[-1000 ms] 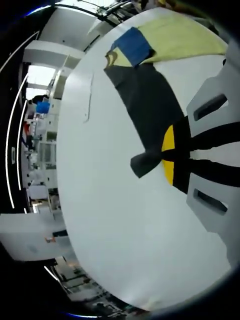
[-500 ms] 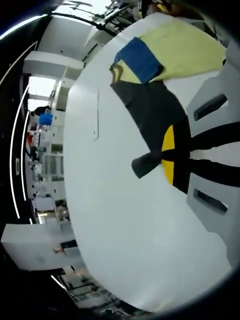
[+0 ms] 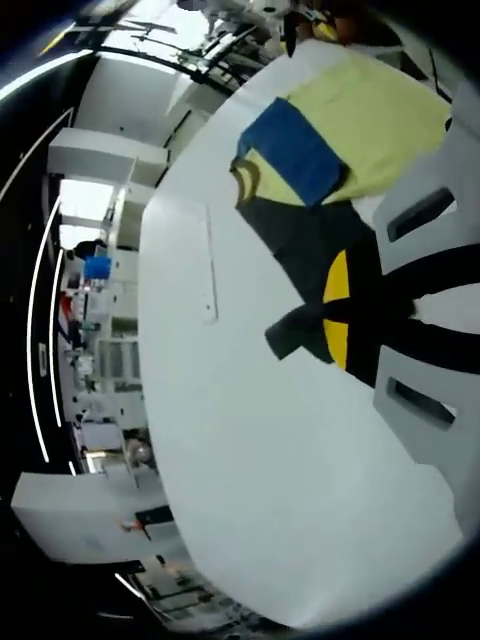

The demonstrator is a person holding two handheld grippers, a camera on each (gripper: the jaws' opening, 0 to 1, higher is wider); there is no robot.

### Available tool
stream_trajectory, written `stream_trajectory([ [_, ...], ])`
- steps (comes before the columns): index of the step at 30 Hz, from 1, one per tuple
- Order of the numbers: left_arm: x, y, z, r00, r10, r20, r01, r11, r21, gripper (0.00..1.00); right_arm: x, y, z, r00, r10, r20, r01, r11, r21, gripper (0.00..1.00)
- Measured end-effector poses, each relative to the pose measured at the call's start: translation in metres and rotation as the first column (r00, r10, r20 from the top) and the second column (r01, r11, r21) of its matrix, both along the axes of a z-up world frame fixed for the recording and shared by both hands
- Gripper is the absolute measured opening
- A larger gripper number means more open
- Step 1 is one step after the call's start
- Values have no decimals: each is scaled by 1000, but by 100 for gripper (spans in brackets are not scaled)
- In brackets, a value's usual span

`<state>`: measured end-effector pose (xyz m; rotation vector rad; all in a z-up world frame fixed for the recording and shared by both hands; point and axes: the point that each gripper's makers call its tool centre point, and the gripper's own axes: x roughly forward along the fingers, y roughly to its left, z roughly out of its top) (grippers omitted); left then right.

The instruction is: Fold the garment on the visible template until the final outline fits inside the template.

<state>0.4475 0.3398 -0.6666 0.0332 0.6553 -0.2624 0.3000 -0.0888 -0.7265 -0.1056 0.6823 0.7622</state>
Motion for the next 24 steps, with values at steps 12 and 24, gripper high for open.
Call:
stream_trajectory([
  [12,10,-28,9,997,-81,11,81,997,-6,1,-2,1,-2,1000,4,-5,-4,1000,3,85],
  [24,19,-60,16,990,-139,27,140,990,-30,1,-2,0,-3,1000,5,-6,-5,1000,6,85],
])
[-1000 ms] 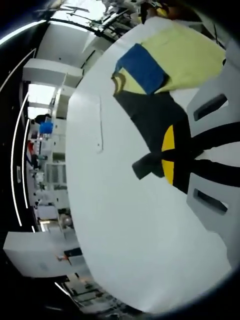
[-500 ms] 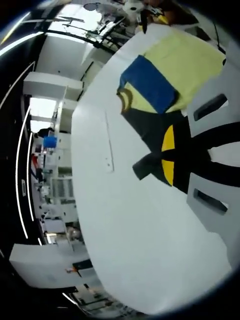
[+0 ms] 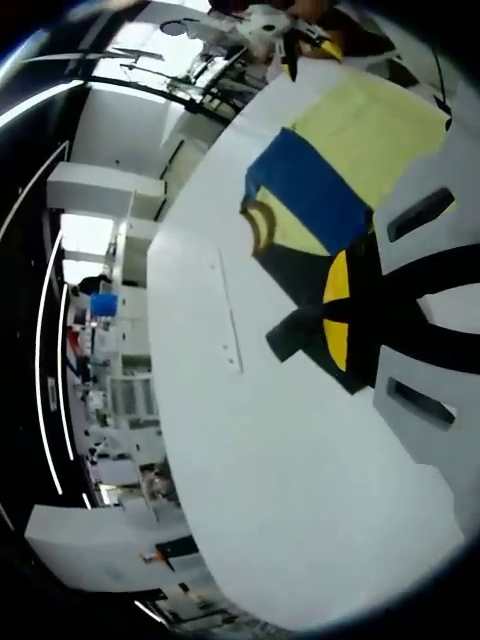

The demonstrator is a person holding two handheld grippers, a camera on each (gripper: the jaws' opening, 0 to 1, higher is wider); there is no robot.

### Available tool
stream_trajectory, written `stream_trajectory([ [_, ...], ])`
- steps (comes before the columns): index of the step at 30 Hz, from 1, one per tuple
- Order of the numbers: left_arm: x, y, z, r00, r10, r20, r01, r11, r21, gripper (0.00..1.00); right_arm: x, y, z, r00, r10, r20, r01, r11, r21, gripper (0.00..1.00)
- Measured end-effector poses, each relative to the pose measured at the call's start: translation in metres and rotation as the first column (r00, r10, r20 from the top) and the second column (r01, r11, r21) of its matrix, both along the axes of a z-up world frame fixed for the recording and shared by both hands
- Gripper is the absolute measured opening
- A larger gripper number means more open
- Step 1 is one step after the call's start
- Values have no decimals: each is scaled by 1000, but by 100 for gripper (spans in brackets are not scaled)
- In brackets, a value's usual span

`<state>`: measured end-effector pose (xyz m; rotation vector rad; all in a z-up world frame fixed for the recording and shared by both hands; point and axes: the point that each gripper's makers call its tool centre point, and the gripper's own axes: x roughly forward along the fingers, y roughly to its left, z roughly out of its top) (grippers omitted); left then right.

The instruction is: Fold the garment on the visible template until the final outline fits inside the template.

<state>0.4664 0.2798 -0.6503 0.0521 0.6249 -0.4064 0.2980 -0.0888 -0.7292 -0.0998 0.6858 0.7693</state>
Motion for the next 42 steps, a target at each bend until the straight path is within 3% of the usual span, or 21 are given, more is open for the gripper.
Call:
stream_trajectory([
  [22,25,-65,21,990,-134,40,135,990,-28,1,-1,-4,-1,1000,-15,0,15,1000,14,85],
  [42,29,-126,36,970,-238,56,240,970,-26,1,-8,-7,-2,1000,-17,-2,18,999,34,85],
])
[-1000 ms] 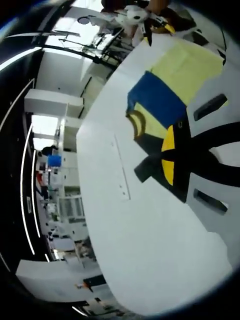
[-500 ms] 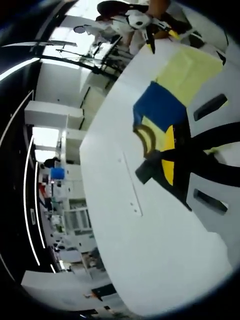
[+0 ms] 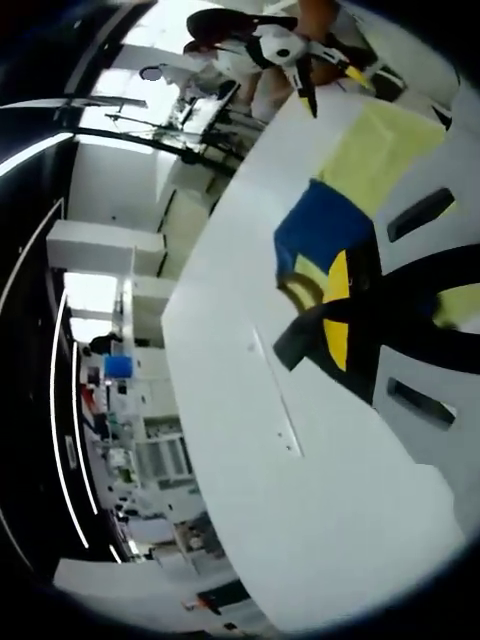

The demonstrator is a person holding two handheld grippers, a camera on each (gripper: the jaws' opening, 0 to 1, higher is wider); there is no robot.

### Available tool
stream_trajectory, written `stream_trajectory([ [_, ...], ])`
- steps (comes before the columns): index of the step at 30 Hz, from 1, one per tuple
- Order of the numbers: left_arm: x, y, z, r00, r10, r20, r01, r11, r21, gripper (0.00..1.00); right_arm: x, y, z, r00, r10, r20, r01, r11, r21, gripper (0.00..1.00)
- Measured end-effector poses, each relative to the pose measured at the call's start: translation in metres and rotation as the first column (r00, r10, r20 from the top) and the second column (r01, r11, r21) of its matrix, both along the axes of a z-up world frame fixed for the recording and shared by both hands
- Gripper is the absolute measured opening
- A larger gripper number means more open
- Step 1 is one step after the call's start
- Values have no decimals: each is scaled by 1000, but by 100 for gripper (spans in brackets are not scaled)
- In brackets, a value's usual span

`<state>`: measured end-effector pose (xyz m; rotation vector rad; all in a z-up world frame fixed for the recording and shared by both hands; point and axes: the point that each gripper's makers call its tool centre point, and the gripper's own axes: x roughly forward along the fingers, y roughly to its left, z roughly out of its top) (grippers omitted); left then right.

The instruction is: Fold the garment on the visible template until the final outline fits inside the template.

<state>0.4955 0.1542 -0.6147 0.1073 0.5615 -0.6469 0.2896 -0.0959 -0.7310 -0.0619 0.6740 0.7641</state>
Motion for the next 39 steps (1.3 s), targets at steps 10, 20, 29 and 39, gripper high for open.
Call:
stream_trajectory([
  [10,4,-32,10,999,-43,14,43,999,-15,1,-2,-8,0,1000,-12,0,12,1000,0,85],
  [20,7,-62,22,996,-88,33,88,996,-23,1,-4,-12,0,1000,-19,1,19,1000,3,85],
  [29,10,-90,21,991,-129,32,130,991,-19,1,-5,-15,-3,1000,-20,-6,20,1000,0,85],
  [39,17,-112,14,987,-159,17,159,987,-10,1,-6,-17,-6,1000,-27,-14,27,1000,3,85],
])
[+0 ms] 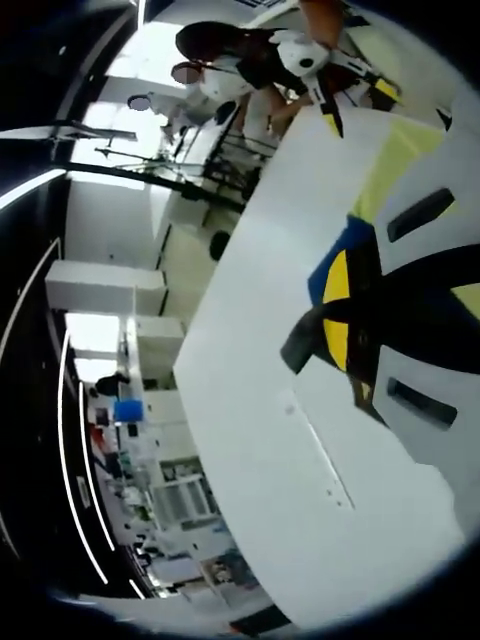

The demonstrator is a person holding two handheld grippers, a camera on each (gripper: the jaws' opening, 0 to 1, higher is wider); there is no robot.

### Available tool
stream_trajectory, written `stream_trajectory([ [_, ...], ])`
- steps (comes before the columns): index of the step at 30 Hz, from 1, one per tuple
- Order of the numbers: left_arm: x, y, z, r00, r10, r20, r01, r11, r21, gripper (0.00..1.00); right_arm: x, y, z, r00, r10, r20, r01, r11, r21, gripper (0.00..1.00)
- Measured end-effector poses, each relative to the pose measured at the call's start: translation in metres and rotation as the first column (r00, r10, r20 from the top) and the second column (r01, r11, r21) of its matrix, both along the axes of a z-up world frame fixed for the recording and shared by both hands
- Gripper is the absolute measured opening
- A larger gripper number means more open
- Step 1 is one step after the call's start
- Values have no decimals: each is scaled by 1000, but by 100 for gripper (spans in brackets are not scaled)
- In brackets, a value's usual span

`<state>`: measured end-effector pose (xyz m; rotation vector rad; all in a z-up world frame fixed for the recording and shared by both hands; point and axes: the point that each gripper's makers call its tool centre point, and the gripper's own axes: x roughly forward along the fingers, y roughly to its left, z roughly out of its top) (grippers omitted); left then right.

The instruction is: Fold the garment on the visible template until the final outline fits inside the template.

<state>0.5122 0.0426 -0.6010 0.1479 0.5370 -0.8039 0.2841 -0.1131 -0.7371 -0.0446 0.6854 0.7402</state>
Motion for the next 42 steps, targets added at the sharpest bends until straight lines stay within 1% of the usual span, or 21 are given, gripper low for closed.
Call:
stream_trajectory([
  [5,4,-14,-5,1000,-15,-6,15,1000,8,1,0,0,-1,1000,-2,-2,2,1000,1,85],
  [12,6,-31,-26,999,-30,-41,31,999,26,1,1,-2,-2,1000,-10,-3,10,1000,3,85],
  [23,5,-53,-52,995,-57,-82,63,996,66,1,-2,-8,-5,1000,-26,-9,26,1000,7,85],
  [25,4,-58,-62,993,-56,-99,64,995,74,1,-2,-8,-5,1000,-28,-10,28,1000,8,85],
  [33,-3,-70,-92,986,-66,-153,83,991,109,1,-3,-12,-6,999,-40,-13,40,999,6,85],
  [37,-9,-79,-105,981,-81,-175,103,987,121,1,-4,-13,-7,999,-41,-18,41,999,3,85],
  [42,-11,-89,-119,976,-96,-194,124,982,141,1,-3,-15,-6,999,-48,-18,48,999,3,85],
])
